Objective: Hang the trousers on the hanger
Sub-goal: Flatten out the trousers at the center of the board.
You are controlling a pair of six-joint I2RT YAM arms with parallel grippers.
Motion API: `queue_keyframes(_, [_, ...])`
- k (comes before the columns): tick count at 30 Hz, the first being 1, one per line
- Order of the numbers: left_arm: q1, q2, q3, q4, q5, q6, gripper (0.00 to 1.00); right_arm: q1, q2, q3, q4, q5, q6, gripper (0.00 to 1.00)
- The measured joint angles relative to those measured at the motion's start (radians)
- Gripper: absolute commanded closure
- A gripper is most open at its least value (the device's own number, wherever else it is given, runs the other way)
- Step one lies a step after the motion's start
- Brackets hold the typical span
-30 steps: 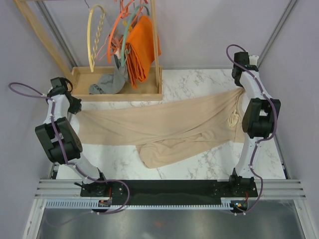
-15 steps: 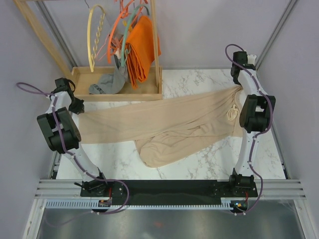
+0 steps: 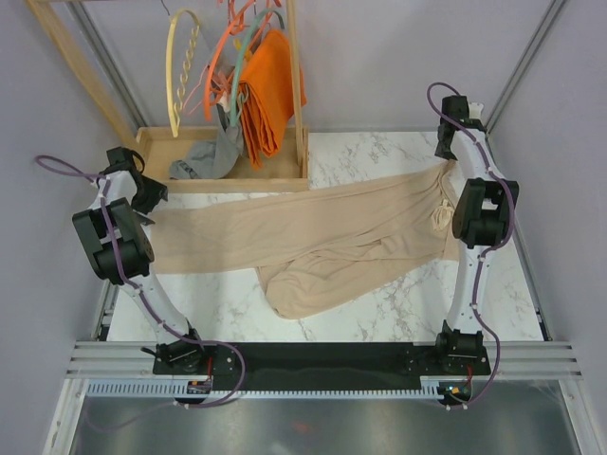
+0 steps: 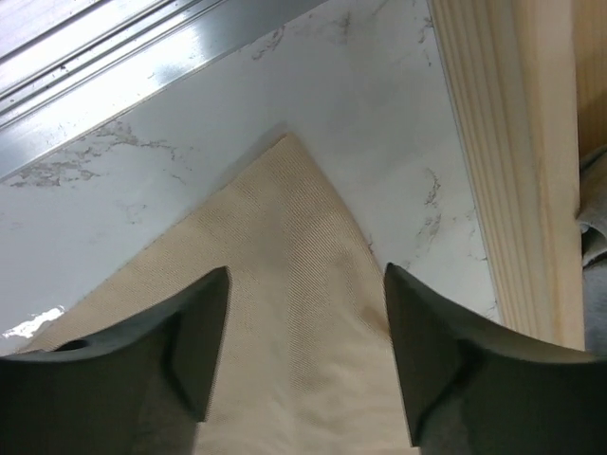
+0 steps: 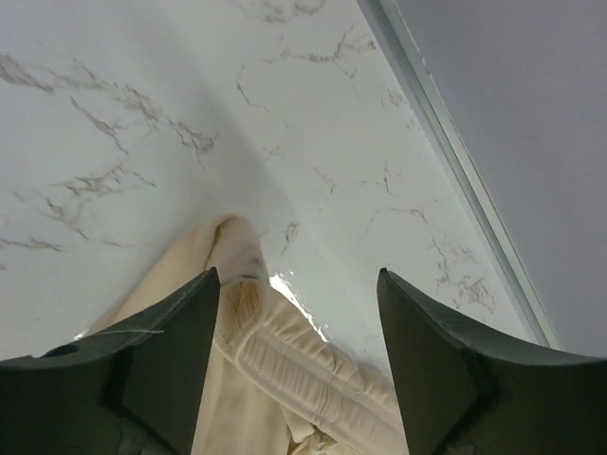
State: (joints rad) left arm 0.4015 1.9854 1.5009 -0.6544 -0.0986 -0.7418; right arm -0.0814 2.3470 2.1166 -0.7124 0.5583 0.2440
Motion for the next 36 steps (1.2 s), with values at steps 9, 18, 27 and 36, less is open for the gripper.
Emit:
queue_keyframes(9, [-0.006, -0.063, -0.066, -0.033, 0.004, 0.002, 0.02, 0.032, -0.049, 0.131, -0.167, -0.004, 0.048, 0.12])
queue_keyframes(18, [-0.139, -0.324, -0.323, -0.072, 0.038, 0.005, 0.07, 0.494, -0.401, -0.248, -0.215, -0.122, 0.127, 0.29])
queue_keyframes(27, [-0.332, -0.6, -0.534, -0.083, 0.093, 0.032, 0.23, 1.063, -0.597, -0.671, -0.085, -0.438, 0.201, 0.47])
queue_keyframes(36, [-0.325, -0.378, -0.451, -0.07, 0.177, 0.106, 0.29, 1.285, -0.519, -0.68, 0.013, -0.536, 0.212, 0.33])
